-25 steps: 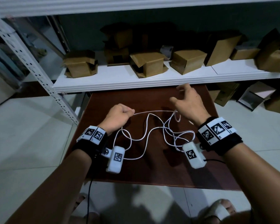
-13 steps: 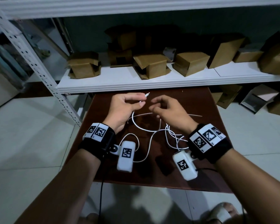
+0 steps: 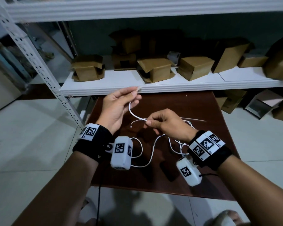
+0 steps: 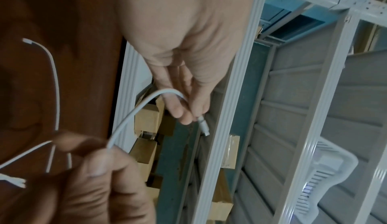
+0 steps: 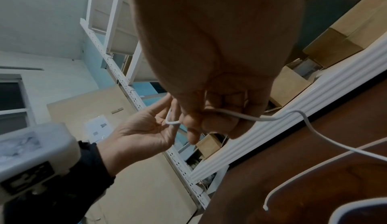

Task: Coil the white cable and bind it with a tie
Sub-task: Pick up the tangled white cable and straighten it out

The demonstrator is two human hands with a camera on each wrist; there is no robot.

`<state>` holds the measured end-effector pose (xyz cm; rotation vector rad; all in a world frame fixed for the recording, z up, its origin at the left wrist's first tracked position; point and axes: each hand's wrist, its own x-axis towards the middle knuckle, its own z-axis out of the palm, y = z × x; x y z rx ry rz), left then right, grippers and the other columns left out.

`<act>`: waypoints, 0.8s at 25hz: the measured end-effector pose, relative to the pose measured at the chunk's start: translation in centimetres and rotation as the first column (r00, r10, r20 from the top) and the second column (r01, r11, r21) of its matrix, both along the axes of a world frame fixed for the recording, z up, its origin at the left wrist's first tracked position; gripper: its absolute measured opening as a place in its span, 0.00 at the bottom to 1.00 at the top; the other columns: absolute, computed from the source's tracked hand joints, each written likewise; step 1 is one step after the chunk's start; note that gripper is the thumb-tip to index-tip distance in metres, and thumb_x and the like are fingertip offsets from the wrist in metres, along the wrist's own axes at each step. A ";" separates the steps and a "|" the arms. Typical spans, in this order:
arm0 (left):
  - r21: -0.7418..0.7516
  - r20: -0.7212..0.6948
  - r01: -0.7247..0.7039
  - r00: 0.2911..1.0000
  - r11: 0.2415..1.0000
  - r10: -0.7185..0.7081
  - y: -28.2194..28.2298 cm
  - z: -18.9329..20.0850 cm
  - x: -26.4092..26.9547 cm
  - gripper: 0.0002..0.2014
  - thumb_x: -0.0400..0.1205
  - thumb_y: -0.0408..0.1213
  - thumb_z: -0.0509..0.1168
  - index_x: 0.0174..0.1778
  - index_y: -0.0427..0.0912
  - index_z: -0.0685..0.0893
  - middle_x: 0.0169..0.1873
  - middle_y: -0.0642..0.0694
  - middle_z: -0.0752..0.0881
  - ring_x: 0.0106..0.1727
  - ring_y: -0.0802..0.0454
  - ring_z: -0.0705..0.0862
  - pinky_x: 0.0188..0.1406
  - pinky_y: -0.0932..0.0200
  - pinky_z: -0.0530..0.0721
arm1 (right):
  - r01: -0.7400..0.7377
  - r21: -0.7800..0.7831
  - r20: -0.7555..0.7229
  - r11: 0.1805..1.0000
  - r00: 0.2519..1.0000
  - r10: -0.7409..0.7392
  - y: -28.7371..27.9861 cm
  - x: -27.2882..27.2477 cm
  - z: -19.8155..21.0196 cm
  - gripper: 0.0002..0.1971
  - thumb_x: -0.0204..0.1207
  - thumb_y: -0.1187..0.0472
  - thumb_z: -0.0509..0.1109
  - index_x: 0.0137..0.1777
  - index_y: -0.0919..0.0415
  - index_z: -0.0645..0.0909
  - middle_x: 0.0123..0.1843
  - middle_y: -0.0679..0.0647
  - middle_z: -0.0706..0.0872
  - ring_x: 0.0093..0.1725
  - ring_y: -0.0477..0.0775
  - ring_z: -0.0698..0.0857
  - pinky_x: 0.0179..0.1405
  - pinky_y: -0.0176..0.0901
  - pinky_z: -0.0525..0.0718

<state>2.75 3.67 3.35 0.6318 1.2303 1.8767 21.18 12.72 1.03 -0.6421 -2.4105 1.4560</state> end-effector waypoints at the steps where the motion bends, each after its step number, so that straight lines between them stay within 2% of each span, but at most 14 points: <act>1: -0.047 -0.019 0.056 0.998 0.997 -0.057 0.0 -0.3 0.3 0.11 0.84 0.23 0.70 0.61 0.32 0.90 0.52 0.40 0.95 0.48 0.50 0.94 0.52 0.59 0.93 | 0.006 0.023 -0.018 1.000 1.000 -0.005 0.0 -0.1 0.0 0.11 0.86 0.56 0.72 0.47 0.58 0.93 0.25 0.52 0.83 0.28 0.48 0.77 0.34 0.42 0.74; 3: -0.084 0.006 0.152 0.988 0.985 -0.152 0.4 -0.8 1.2 0.13 0.87 0.27 0.66 0.67 0.32 0.88 0.58 0.38 0.94 0.51 0.48 0.94 0.54 0.58 0.93 | 0.023 0.056 -0.043 0.998 0.999 -0.021 0.1 -0.3 0.1 0.11 0.86 0.53 0.73 0.46 0.56 0.93 0.25 0.51 0.84 0.27 0.47 0.76 0.34 0.43 0.73; 6: 0.004 0.132 0.219 0.967 0.976 -0.217 1.1 -1.0 2.3 0.16 0.93 0.33 0.58 0.72 0.34 0.84 0.63 0.32 0.91 0.57 0.42 0.93 0.53 0.57 0.92 | 0.072 0.126 -0.046 0.989 0.997 -0.067 0.0 -0.2 0.1 0.15 0.86 0.53 0.73 0.40 0.58 0.90 0.25 0.51 0.87 0.23 0.42 0.74 0.31 0.38 0.73; 8: 0.057 0.139 0.220 0.964 0.974 -0.226 1.6 -1.3 3.2 0.17 0.95 0.37 0.53 0.71 0.33 0.82 0.63 0.32 0.91 0.59 0.42 0.93 0.53 0.58 0.90 | 0.125 0.175 -0.050 0.977 0.992 -0.118 0.0 0.1 0.2 0.18 0.86 0.52 0.73 0.36 0.60 0.88 0.26 0.51 0.89 0.23 0.43 0.76 0.32 0.39 0.74; 10: 0.065 0.102 0.194 0.975 0.979 -0.200 1.9 -1.4 3.9 0.17 0.95 0.38 0.53 0.67 0.32 0.83 0.62 0.35 0.92 0.52 0.47 0.93 0.48 0.62 0.89 | 0.163 0.163 -0.063 0.973 0.986 -0.155 0.3 0.3 0.4 0.18 0.85 0.51 0.74 0.35 0.59 0.87 0.27 0.52 0.90 0.24 0.42 0.77 0.33 0.41 0.75; 11: 0.060 0.087 0.165 0.982 0.985 -0.169 2.1 -1.2 4.0 0.17 0.95 0.38 0.54 0.66 0.32 0.84 0.59 0.37 0.93 0.45 0.51 0.91 0.40 0.66 0.86 | 0.171 0.147 -0.067 0.974 0.984 -0.163 0.4 0.4 0.5 0.17 0.84 0.50 0.74 0.36 0.58 0.88 0.28 0.52 0.90 0.25 0.43 0.77 0.32 0.42 0.75; 13: 0.054 0.074 0.082 0.994 0.995 -0.086 2.4 -0.7 3.2 0.16 0.95 0.38 0.55 0.64 0.33 0.85 0.52 0.41 0.95 0.31 0.59 0.82 0.26 0.71 0.73 | 0.170 0.126 -0.069 0.977 0.984 -0.163 0.6 0.5 0.6 0.15 0.83 0.49 0.76 0.39 0.57 0.89 0.28 0.51 0.91 0.26 0.45 0.77 0.31 0.43 0.75; 14: 0.056 0.073 0.046 0.996 0.997 -0.051 2.5 -0.5 2.5 0.15 0.95 0.38 0.56 0.63 0.33 0.85 0.49 0.43 0.94 0.26 0.61 0.77 0.21 0.71 0.67 | 0.170 0.123 -0.067 0.978 0.984 -0.162 0.8 0.6 0.5 0.15 0.83 0.48 0.76 0.40 0.57 0.89 0.29 0.51 0.91 0.26 0.46 0.77 0.31 0.43 0.75; 16: 0.030 0.028 -0.009 1.000 1.000 0.009 2.3 -0.1 0.4 0.15 0.94 0.38 0.57 0.63 0.33 0.85 0.40 0.46 0.92 0.21 0.63 0.69 0.18 0.70 0.59 | 0.171 0.140 -0.039 0.975 0.985 -0.167 1.3 0.9 0.4 0.16 0.82 0.46 0.76 0.39 0.56 0.89 0.30 0.50 0.92 0.27 0.47 0.78 0.32 0.44 0.76; 17: -0.017 -0.044 -0.031 0.999 0.999 0.030 2.1 -0.1 -0.6 0.14 0.94 0.37 0.58 0.62 0.32 0.86 0.36 0.47 0.91 0.20 0.63 0.67 0.18 0.69 0.57 | 0.171 0.163 -0.019 0.972 0.985 -0.170 1.5 1.1 0.4 0.16 0.81 0.45 0.77 0.38 0.55 0.90 0.31 0.50 0.92 0.27 0.46 0.79 0.33 0.44 0.76; 20: -0.201 -0.262 -0.024 0.965 0.979 -0.030 1.1 -0.2 -2.1 0.13 0.92 0.35 0.61 0.58 0.32 0.89 0.28 0.47 0.88 0.18 0.62 0.65 0.17 0.69 0.57 | 0.187 0.149 -0.025 0.971 0.982 -0.186 2.2 1.6 0.2 0.13 0.78 0.48 0.81 0.37 0.55 0.90 0.29 0.49 0.91 0.27 0.44 0.79 0.35 0.43 0.79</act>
